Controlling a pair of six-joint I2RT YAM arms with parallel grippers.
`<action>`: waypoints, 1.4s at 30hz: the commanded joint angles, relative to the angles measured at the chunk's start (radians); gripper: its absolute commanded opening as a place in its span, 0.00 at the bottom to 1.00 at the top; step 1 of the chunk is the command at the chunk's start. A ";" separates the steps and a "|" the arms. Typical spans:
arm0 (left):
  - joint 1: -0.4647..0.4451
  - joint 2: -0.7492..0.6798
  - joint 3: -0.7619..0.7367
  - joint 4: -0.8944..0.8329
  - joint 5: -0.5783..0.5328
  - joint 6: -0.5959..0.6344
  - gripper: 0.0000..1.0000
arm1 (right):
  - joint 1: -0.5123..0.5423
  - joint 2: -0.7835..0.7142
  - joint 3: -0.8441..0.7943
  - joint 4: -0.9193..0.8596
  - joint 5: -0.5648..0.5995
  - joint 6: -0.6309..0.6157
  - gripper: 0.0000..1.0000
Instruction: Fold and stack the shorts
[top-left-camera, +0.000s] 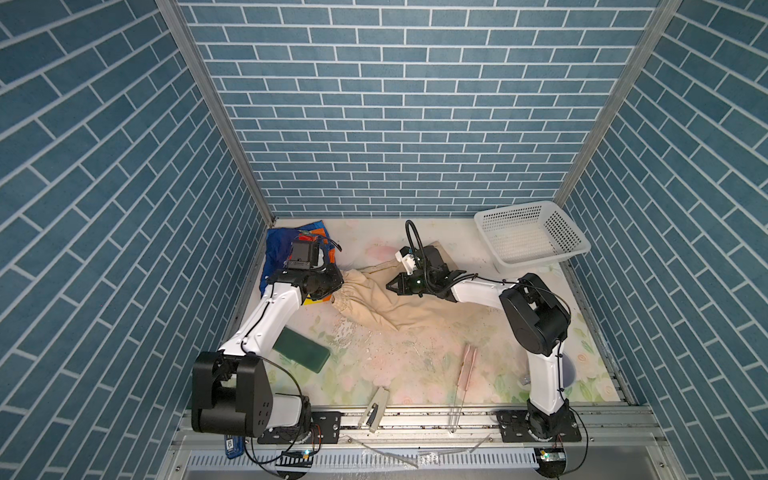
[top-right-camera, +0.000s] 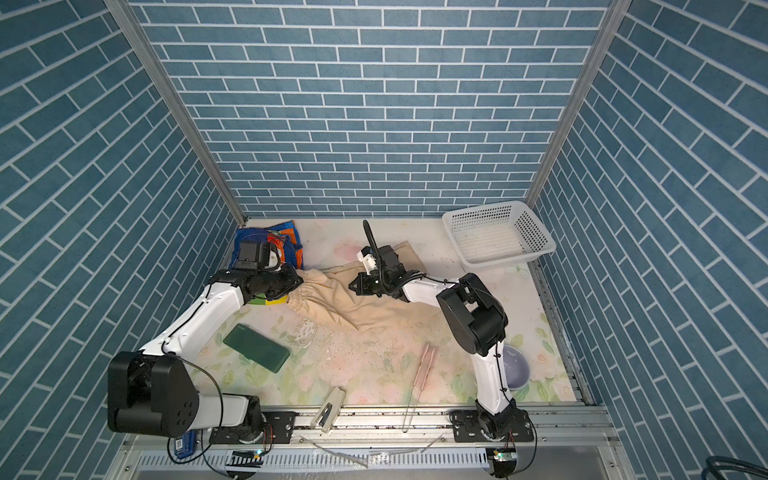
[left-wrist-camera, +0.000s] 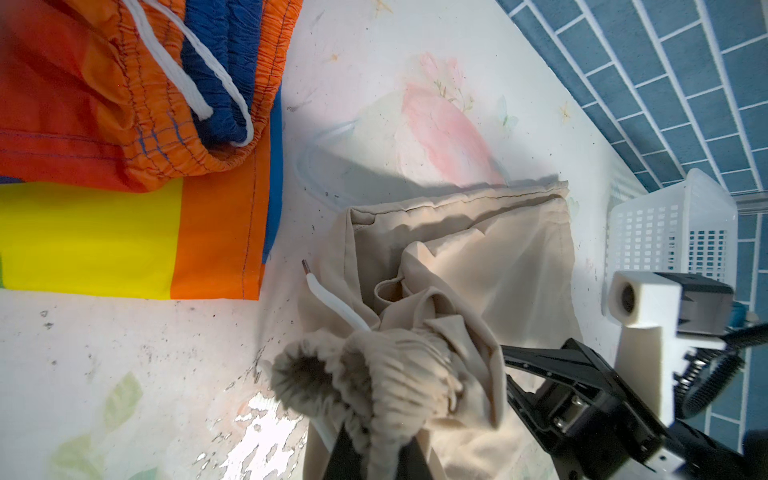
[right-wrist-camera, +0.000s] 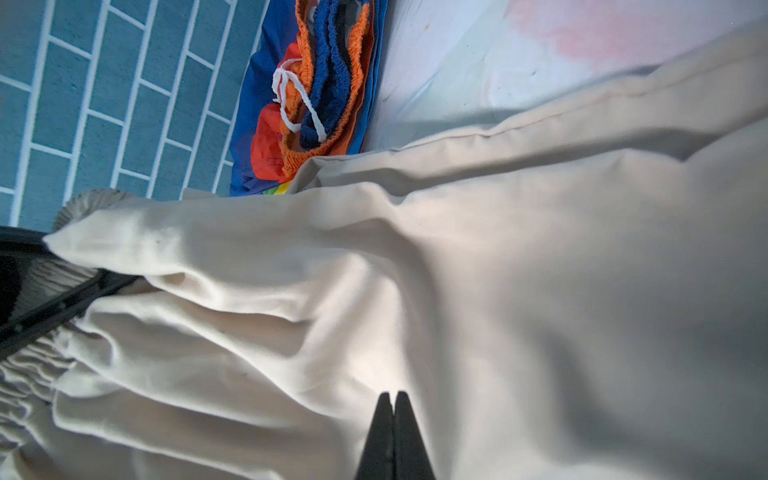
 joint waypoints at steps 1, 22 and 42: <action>0.007 0.004 0.055 -0.049 0.001 0.038 0.12 | 0.015 0.066 0.006 0.079 -0.064 0.114 0.00; 0.008 0.031 0.281 -0.226 -0.019 0.103 0.14 | 0.039 0.001 0.040 -0.101 0.057 0.012 0.00; 0.008 0.119 0.445 -0.291 -0.005 0.098 0.15 | 0.134 0.003 0.061 -0.509 0.021 -0.231 0.00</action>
